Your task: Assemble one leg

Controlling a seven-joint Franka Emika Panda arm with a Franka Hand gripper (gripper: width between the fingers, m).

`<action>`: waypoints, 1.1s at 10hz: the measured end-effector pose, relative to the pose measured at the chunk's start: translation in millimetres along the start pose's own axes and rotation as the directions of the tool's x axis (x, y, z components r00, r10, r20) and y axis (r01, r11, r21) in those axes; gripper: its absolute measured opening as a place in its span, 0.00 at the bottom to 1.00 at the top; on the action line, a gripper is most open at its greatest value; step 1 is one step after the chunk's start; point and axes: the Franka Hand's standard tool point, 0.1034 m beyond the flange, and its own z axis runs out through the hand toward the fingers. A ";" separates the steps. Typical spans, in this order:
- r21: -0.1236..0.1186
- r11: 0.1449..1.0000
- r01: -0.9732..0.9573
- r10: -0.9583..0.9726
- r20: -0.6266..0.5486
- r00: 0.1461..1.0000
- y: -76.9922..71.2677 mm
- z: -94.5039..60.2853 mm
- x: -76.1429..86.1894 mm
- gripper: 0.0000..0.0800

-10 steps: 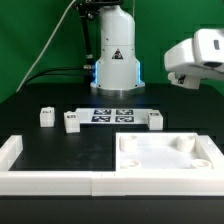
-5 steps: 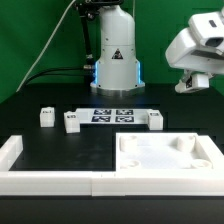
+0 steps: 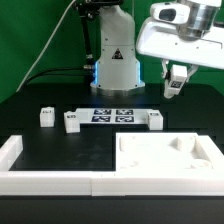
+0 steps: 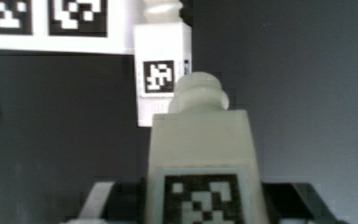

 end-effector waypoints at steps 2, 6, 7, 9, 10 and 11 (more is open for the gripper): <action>0.017 1.000 0.021 -0.018 -0.192 0.981 -8.0 2.0 -0.3 0.36; 0.051 0.977 0.207 -0.185 -0.276 0.943 -1.9 -2.8 70.5 0.36; 0.063 0.978 0.198 -0.173 -0.280 0.944 -4.6 -9.4 91.4 0.36; 0.082 0.975 0.207 -0.176 -0.286 0.942 -3.3 -19.7 124.5 0.36; 0.087 0.971 0.221 -0.189 -0.279 0.942 0.3 -21.4 148.2 0.36; 0.095 0.973 0.209 -0.176 -0.274 0.945 0.3 -21.2 155.5 0.36</action>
Offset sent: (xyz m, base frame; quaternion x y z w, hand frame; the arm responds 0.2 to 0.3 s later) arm 0.0593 0.0094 -0.0004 0.0632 0.0845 -0.1057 0.9888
